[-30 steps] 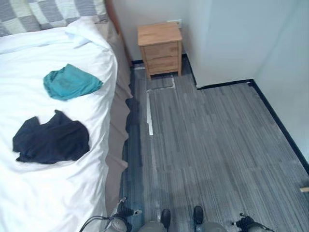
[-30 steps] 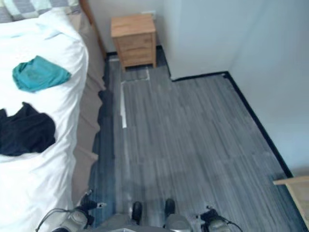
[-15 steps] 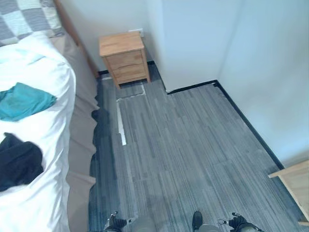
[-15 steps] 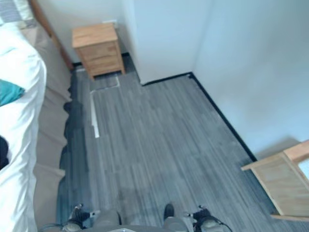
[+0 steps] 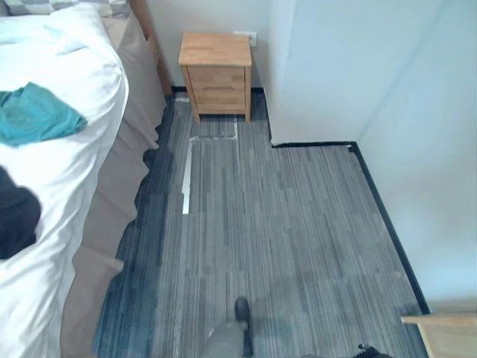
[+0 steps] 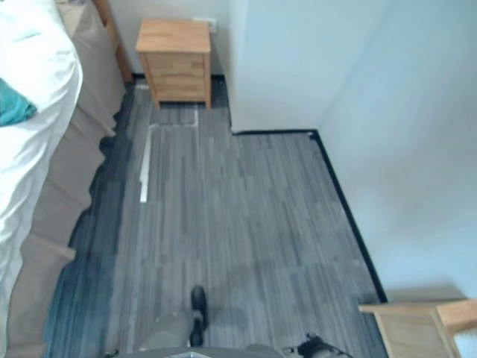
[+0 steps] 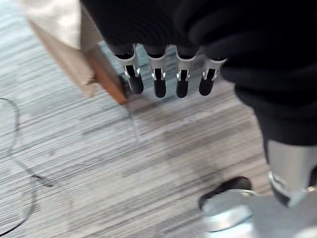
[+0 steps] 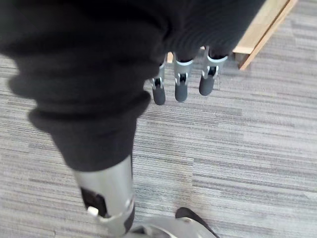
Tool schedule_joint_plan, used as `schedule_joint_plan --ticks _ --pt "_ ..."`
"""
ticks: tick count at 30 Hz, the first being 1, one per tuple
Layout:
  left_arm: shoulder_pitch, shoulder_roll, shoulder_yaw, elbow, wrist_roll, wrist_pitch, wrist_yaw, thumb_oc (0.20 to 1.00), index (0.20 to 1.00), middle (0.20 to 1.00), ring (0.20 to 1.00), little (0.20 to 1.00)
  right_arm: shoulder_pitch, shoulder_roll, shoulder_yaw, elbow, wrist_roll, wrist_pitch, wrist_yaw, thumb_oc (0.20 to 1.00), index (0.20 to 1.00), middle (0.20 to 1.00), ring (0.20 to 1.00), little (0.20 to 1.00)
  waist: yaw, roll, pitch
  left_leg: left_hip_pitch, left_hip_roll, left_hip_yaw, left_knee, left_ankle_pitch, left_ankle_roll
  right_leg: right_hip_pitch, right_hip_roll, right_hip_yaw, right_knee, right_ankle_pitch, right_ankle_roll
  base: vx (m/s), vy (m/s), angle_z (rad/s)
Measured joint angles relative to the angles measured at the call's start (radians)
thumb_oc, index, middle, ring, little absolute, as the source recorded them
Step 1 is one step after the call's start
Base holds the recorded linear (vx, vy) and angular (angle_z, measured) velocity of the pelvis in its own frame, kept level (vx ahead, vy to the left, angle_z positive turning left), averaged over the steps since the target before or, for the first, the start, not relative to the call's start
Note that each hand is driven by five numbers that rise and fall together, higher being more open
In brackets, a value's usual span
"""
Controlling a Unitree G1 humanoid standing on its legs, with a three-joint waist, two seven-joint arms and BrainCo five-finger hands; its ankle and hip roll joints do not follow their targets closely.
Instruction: Tidy up the quilt and then pick up the clothes from the bed and put them into the laundry hamper.
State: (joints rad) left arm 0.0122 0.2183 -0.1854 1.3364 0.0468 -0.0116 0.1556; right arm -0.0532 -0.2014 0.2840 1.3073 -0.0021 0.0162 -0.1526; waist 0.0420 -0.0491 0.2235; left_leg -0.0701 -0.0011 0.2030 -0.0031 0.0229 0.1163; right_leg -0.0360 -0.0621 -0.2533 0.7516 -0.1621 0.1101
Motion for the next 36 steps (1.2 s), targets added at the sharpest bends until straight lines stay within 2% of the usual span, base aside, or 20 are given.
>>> schedule_joint_plan --ticks 2,5,6,8,9,11,13,14,17,18,20,21,23,25,27,28,30,33,34,36 --pt "-0.031 0.02 -0.023 -0.008 -0.001 -0.011 0.004 1.0 1.0 1.0 1.0 1.0 0.004 -0.015 0.001 -0.007 0.0 0.0 0.003 1.0 1.0 1.0 1.0 1.0 -0.027 0.022 0.005 0.097 0.005 -0.045 -0.055 -0.018 -0.009 -0.105 -0.015 0.049 0.043 -0.009 -0.01 0.48 -0.163 0.73" --pt "-0.106 0.04 -0.045 -0.004 0.0 -0.01 0.009 1.0 1.0 1.0 1.0 1.0 0.005 -0.023 0.012 -0.016 0.0 0.0 0.004 1.0 1.0 1.0 1.0 1.0 -0.084 0.039 0.011 0.134 0.01 -0.153 -0.074 -0.058 -0.044 -0.185 -0.043 0.093 -0.297 -0.019 -0.031 0.82 -0.385 1.18" --pt "-0.137 0.042 -0.041 -0.001 0.002 -0.011 0.01 1.0 1.0 1.0 1.0 1.0 0.005 -0.031 0.018 -0.019 0.0 0.002 0.014 1.0 1.0 1.0 1.0 1.0 -0.097 0.033 0.017 0.159 0.015 -0.2 -0.076 -0.05 -0.066 -0.172 -0.045 0.126 -0.608 0.042 -0.019 0.4 -0.204 1.16" --pt "-0.136 0.044 -0.046 -0.006 0.005 -0.021 0.011 1.0 1.0 1.0 1.0 1.0 0.005 -0.03 0.006 -0.025 0.0 0.004 0.021 1.0 1.0 1.0 1.0 1.0 -0.101 0.038 0.028 0.203 0.012 -0.209 -0.076 -0.057 -0.086 -0.19 -0.062 0.158 -0.706 0.164 -0.005 0.59 -0.289 1.03" --pt "-0.134 0.033 -0.059 -0.003 0.01 -0.024 0.012 1.0 1.0 1.0 1.0 1.0 0.007 -0.032 0.011 -0.015 -0.008 0.008 0.027 1.0 1.0 1.0 1.0 1.0 -0.124 0.038 0.015 0.238 0.04 -0.278 -0.078 -0.152 -0.091 -0.164 -0.032 0.256 -0.801 0.214 0.012 0.55 -0.266 1.0" --pt "-0.096 0.053 -0.077 -0.009 0.014 -0.024 0.013 1.0 1.0 1.0 1.0 1.0 0.016 -0.005 0.015 -0.014 -0.039 0.015 0.028 1.0 1.0 1.0 1.0 1.0 -0.116 0.014 -0.002 0.292 0.062 -0.312 -0.068 -0.188 -0.12 -0.164 -0.018 0.263 -0.723 0.261 -0.023 0.43 -0.318 1.09" --pt "-0.094 0.031 -0.08 -0.013 0.013 -0.024 0.012 1.0 1.0 1.0 1.0 1.0 -0.013 -0.008 0.002 -0.002 -0.041 0.025 0.035 1.0 1.0 1.0 1.0 1.0 -0.128 0.011 0.006 0.17 0.075 -0.317 0.227 -0.186 -0.201 -0.124 -0.009 0.221 -0.698 0.259 -0.058 0.29 -0.422 0.95" --pt "-0.1 0.013 -0.072 -0.03 0.012 -0.025 0.011 1.0 1.0 1.0 1.0 1.0 -0.026 -0.022 0.005 -0.005 -0.041 0.019 0.031 1.0 1.0 1.0 1.0 1.0 -0.115 -0.01 0.011 0.039 0.082 -0.291 0.509 -0.158 -0.213 -0.085 -0.012 0.19 -0.729 0.27 -0.101 0.29 -0.41 0.49" --pt "-0.117 0.036 -0.044 -0.065 0.006 -0.028 0.019 1.0 1.0 1.0 1.0 1.0 -0.078 -0.032 0.01 -0.012 -0.038 0.015 0.024 1.0 1.0 1.0 1.0 1.0 -0.07 -0.037 0.044 -0.189 0.085 -0.214 0.826 -0.131 -0.202 0.027 -0.019 0.133 -0.827 0.242 -0.16 0.39 -0.224 0.64" --pt "-0.121 0.044 -0.045 -0.087 0.001 -0.035 0.03 1.0 1.0 1.0 1.0 1.0 -0.088 -0.034 0.008 0.003 -0.038 0.02 0.024 1.0 1.0 1.0 1.0 1.0 -0.056 -0.059 0.059 -0.211 0.078 -0.175 0.811 -0.132 -0.205 0.043 -0.025 0.135 -0.832 0.252 -0.151 0.64 -0.099 0.39" --pt "-0.169 0.022 -0.025 -0.119 -0.044 0.012 0.052 1.0 1.0 1.0 1.0 1.0 -0.142 -0.042 0.008 0.01 -0.035 0.031 0.021 1.0 1.0 1.0 1.0 1.0 -0.012 -0.032 0.08 -0.264 0.077 -0.061 0.609 -0.131 -0.186 0.136 -0.004 0.095 -0.84 0.155 -0.154 0.61 0.007 0.36" --pt "-0.156 0.021 -0.039 -0.164 -0.044 -0.022 0.039 1.0 1.0 1.0 1.0 1.0 -0.142 -0.04 0.009 -0.005 -0.035 0.02 0.023 1.0 1.0 1.0 1.0 1.0 -0.011 -0.035 0.081 -0.246 0.07 0.037 0.401 -0.084 -0.158 0.158 0.002 0.081 -0.84 0.147 -0.15 0.42 0.068 0.02" --pt "-0.134 0.026 -0.049 -0.157 -0.042 -0.033 0.022 1.0 1.0 1.0 1.0 1.0 -0.191 -0.054 0.02 0.009 -0.023 0.013 0.031 1.0 1.0 1.0 1.0 1.0 -0.014 0.001 0.081 -0.265 0.074 0.125 0.26 -0.008 -0.167 0.226 0.023 0.065 -0.844 0.072 -0.132 0.49 0.053 -0.12" --pt "-0.121 0.025 -0.032 -0.106 -0.042 -0.031 0.018 1.0 1.0 1.0 1.0 1.0 -0.154 -0.078 0.011 0.006 -0.018 0.007 0.019 1.0 1.0 1.0 1.0 1.0 -0.004 0.031 0.064 -0.274 0.091 0.194 0.116 0.088 -0.144 0.297 0.054 0.062 -0.841 0.017 -0.12 0.66 0.084 -0.14" --pt "-0.083 0.03 0.015 -0.062 -0.042 -0.025 0.017 1.0 1.0 1.0 1.0 1.0 -0.118 -0.067 0.008 0.033 -0.019 0.002 0.024 1.0 1.0 1.0 1.0 1.0 0.002 0.025 0.044 -0.259 0.079 0.192 0.093 0.105 -0.096 0.373 0.052 0.071 -0.836 -0.026 -0.086 0.43 0.098 -0.15" --pt "-0.058 0.054 0.018 -0.038 -0.041 -0.018 0.014 1.0 1.0 1.0 1.0 1.0 -0.086 -0.034 0.011 0.032 -0.02 0.001 0.024 1.0 1.0 1.0 1.0 1.0 -0.001 -0.039 0.039 -0.224 0.045 0.195 0.103 0.123 -0.018 0.41 0.019 0.064 -0.821 -0.023 -0.079 0.46 0.156 -0.13" --pt "-0.053 0.074 0.032 -0.009 -0.04 -0.008 0.008 1.0 1.0 1.0 1.0 1.0 -0.038 0.005 -0.002 0.036 -0.03 0.0 0.027 1.0 1.0 1.0 1.0 1.0 0.001 -0.073 0.028 -0.144 0.017 0.167 0.047 0.112 0.025 0.345 -0.001 0.072 -0.604 -0.018 -0.048 0.39 0.165 0.14" --pt "-0.075 0.088 0.025 0.004 -0.027 0.0 0.005 1.0 1.0 1.0 1.0 1.0 0.02 0.016 -0.004 0.02 -0.03 0.008 0.026 1.0 1.0 1.0 1.0 1.0 -0.013 -0.054 0.039 0.01 0.008 0.084 0.009 0.054 0.022 0.211 0.005 0.098 -0.155 0.087 0.052 0.39 0.176 0.32" --pt "-0.07 0.09 -0.013 0.0 -0.023 0.004 0.006 1.0 1.0 1.0 1.0 1.0 0.012 0.0 0.0 -0.005 -0.03 0.007 0.024 1.0 1.0 1.0 1.0 1.0 -0.033 -0.018 0.039 0.094 0.019 0.03 -0.033 0.01 -0.007 0.094 -0.009 0.081 0.053 0.078 0.02 0.44 0.042 0.03" --pt "-0.083 0.088 -0.057 -0.007 0.012 0.0 0.004 1.0 1.0 1.0 1.0 1.0 -0.016 -0.032 0.0 -0.028 -0.029 0.015 0.023 1.0 1.0 1.0 1.0 1.0 -0.075 0.027 0.033 0.152 0.037 -0.001 -0.051 -0.006 -0.032 -0.062 -0.047 0.041 0.1 0.05 -0.019 0.45 -0.125 0.45"
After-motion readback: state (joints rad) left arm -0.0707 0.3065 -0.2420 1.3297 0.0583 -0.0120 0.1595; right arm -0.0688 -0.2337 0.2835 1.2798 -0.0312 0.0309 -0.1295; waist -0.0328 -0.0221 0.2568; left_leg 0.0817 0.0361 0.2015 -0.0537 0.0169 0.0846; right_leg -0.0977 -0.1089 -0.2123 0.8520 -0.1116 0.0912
